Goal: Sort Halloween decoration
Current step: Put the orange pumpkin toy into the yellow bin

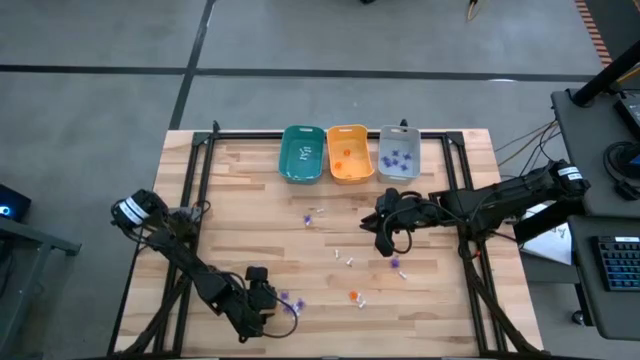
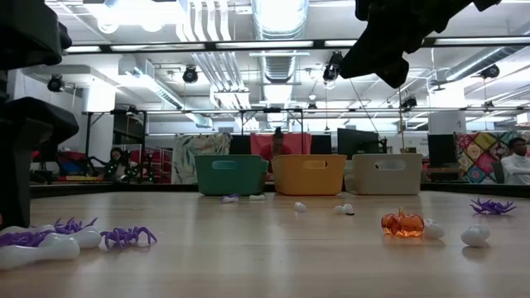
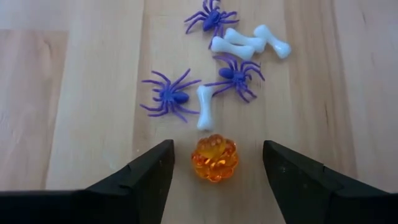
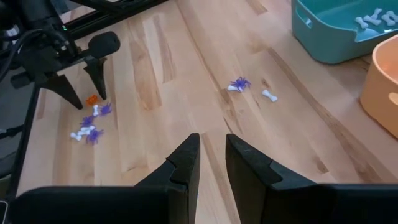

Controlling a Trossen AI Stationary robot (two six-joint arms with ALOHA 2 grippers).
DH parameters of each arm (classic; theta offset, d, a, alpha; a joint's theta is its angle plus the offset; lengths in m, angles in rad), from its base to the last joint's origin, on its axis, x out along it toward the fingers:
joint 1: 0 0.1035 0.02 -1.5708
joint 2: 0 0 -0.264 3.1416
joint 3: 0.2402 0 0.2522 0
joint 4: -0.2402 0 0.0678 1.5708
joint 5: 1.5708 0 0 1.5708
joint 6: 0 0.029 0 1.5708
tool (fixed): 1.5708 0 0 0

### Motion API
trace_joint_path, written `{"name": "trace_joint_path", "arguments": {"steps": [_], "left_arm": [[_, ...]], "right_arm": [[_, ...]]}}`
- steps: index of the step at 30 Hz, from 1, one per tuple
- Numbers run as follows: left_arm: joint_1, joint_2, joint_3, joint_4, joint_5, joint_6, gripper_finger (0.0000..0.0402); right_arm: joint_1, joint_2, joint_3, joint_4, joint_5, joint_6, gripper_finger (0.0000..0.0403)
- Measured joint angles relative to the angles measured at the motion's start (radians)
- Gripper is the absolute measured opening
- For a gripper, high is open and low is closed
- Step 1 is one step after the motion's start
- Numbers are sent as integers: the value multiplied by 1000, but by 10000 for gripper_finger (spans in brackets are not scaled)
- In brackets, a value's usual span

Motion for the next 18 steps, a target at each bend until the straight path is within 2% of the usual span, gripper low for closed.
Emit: {"name": "trace_joint_path", "arguments": {"steps": [5, 18], "left_arm": [[0, -5, 0, -14, 2, -11, 207], [1, -9, 0, -34, 12, -12, 90]], "right_arm": [[0, 0, 0, 0, 0, -3, 68], [0, 0, 0, 0, 0, -6, 68]]}}
